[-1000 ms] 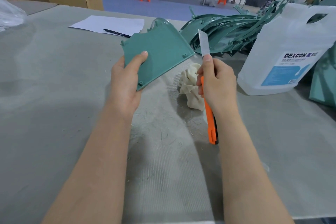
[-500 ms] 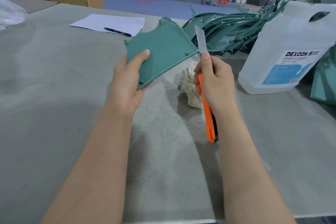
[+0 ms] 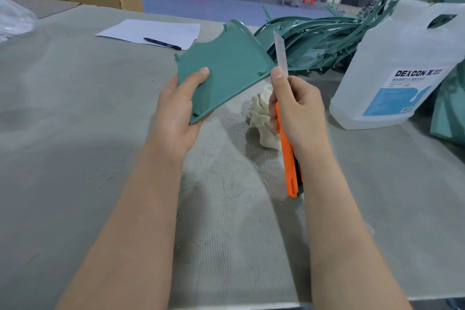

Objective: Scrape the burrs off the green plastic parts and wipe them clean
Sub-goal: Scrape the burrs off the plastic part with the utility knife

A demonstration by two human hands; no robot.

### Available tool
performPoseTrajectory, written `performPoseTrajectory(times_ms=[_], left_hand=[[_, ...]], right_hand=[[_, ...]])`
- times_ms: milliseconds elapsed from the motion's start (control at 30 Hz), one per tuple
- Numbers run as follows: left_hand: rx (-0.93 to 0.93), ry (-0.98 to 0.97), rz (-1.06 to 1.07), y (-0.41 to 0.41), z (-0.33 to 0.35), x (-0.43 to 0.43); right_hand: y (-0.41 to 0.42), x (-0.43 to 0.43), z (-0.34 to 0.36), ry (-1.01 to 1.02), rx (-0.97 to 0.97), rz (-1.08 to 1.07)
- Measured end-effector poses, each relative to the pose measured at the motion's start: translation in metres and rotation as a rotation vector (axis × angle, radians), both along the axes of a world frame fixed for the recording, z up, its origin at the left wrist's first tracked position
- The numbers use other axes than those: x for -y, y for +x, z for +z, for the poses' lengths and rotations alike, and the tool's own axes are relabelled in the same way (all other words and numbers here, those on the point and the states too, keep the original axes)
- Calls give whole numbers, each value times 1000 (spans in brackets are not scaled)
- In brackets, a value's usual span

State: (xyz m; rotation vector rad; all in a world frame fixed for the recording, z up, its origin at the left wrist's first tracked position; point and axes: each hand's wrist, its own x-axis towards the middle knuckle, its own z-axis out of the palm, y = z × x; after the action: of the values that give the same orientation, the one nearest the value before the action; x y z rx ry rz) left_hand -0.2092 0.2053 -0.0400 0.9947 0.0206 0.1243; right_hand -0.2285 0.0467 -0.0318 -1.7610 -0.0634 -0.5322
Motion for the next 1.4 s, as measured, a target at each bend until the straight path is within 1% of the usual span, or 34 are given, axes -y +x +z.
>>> performPoseTrajectory(times_ms=[200,333,433,567,700,1200,1400], left_hand=[[32,-25,-50,1,-2,3],[12,-21,-17,1,-1,1],[12,-10,-1,0,-1,1],[0,-1,5,0,-1,1],[7,-8,4,-1,-1,1],[8,-12,7,-3,2,2],[17,-15,-1,-3,2,1]], right_hand=[[-2,-1,1,50,-5,54],[-3,0,1,61,-1,16],[-2,3,2,37,10,-19],[-4,-1,3,-66,26,-57],[-5,-4,4,-113,20,-74],[-8,-6,7,-107,-19,-55],[-7,-5,7,-66,-26,-30]])
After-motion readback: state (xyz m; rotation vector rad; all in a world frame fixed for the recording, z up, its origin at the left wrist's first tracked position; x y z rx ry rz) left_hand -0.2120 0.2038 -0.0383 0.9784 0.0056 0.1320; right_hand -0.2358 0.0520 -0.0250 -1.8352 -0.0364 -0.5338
